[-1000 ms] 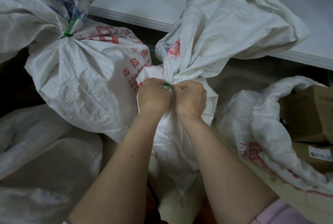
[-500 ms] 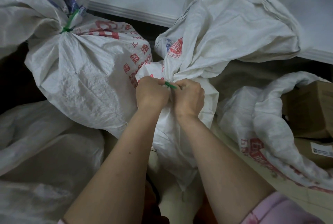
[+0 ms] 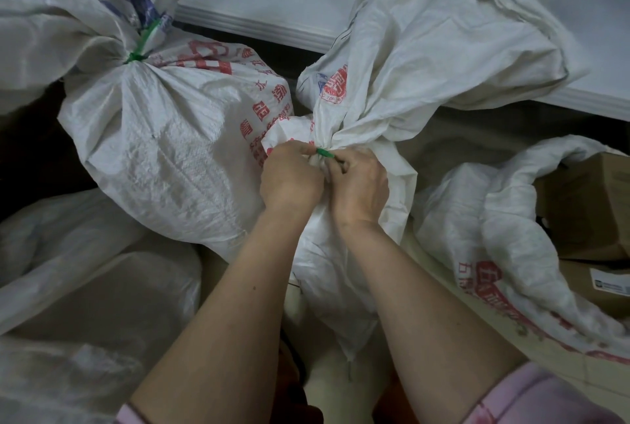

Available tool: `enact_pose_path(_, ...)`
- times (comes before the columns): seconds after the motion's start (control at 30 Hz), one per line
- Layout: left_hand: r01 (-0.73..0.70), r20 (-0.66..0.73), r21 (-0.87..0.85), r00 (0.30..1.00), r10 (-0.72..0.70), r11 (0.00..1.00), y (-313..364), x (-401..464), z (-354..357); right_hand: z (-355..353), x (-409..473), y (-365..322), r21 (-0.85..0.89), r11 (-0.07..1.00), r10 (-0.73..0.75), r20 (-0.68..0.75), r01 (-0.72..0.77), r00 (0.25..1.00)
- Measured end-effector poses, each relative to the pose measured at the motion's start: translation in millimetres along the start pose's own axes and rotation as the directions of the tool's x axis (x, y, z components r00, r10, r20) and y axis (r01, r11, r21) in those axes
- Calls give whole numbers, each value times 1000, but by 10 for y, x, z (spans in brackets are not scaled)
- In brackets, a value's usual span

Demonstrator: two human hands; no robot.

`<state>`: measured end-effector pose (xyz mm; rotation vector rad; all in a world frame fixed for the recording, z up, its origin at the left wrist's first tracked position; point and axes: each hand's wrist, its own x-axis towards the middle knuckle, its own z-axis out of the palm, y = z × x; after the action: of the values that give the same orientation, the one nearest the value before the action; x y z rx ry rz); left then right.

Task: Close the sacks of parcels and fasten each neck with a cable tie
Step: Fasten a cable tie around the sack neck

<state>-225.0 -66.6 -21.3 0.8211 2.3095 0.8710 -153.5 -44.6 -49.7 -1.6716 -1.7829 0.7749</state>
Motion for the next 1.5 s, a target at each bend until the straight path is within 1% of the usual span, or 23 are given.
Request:
enact_pose_path(0.1,-4,4,-22,1000,4,1000,8,12,1,19,14,16,-61,998,-7,-28,5,1000)
enact_pose_path(0.23,16,106,-157,994,0,987,-8,23,49,25,43,20,-83,996,-16,-81,10,997)
enact_pose_path(0.3,18,124,-204,992,8,979,-23,44,69,6,55,12,-85,995,-51,-105,42,993)
enact_pose_path(0.37,-8,110,-212,993,32,977,-35,62,75,-5,68,0,-147,985,-104,-84,91,991)
enact_pose_path(0.47,-75,98,-152,991,91,986,-54,74,83,-14,116,12,-269,951,-167,-24,154,986)
enact_pose_path(0.53,-108,101,-77,988,116,991,-59,76,76,-26,140,20,-297,938,-189,-12,177,982)
enact_pose_path(0.6,-159,51,-35,986,161,987,-54,75,65,-46,130,13,-265,942,-228,-45,208,973)
enact_pose_path(0.67,-234,-22,-32,972,233,972,-37,66,48,-59,101,-6,-239,938,-279,-97,250,955)
enact_pose_path(0.7,-275,-33,-21,961,274,961,-31,58,44,-66,89,-7,-237,934,-301,-122,267,946)
enact_pose_path(0.77,-348,-11,0,937,348,937,-29,43,42,-95,82,-2,-231,930,-327,-166,286,930)
enact_pose_path(0.83,-394,-6,-10,919,394,919,-36,33,45,-145,93,19,-222,926,-348,-193,304,918)
enact_pose_path(0.9,-416,-33,25,908,417,909,-42,26,52,-205,85,36,-216,923,-360,-190,319,913)
enact_pose_path(0.97,-411,-71,109,905,420,905,-43,18,54,-260,62,43,-212,920,-366,-168,329,915)
enact_pose_path(1.03,-401,-117,153,900,420,903,-37,10,44,-299,38,44,-204,924,-353,-133,323,926)
enact_pose_path(1.1,-413,-122,169,892,435,895,-32,-5,45,-325,35,56,-190,931,-338,-114,313,934)
enact_pose_path(1.17,-440,-95,185,882,461,879,-26,-27,61,-337,40,69,-178,938,-317,-86,298,945)
enact_pose_path(1.23,-475,-82,167,867,492,864,-17,-45,74,-349,39,76,-168,942,-306,-68,291,950)
enact_pose_path(1.3,-499,-88,146,853,514,854,-7,-61,76,-367,37,76,-157,944,-303,-66,290,951)
enact_pose_path(1.43,-508,-123,193,836,534,839,-8,-68,82,-396,30,75,-141,942,-316,-60,306,947)
enact_pose_path(1.5,-523,-130,190,825,550,831,-17,-63,89,-407,27,75,-147,940,-316,-43,307,948)
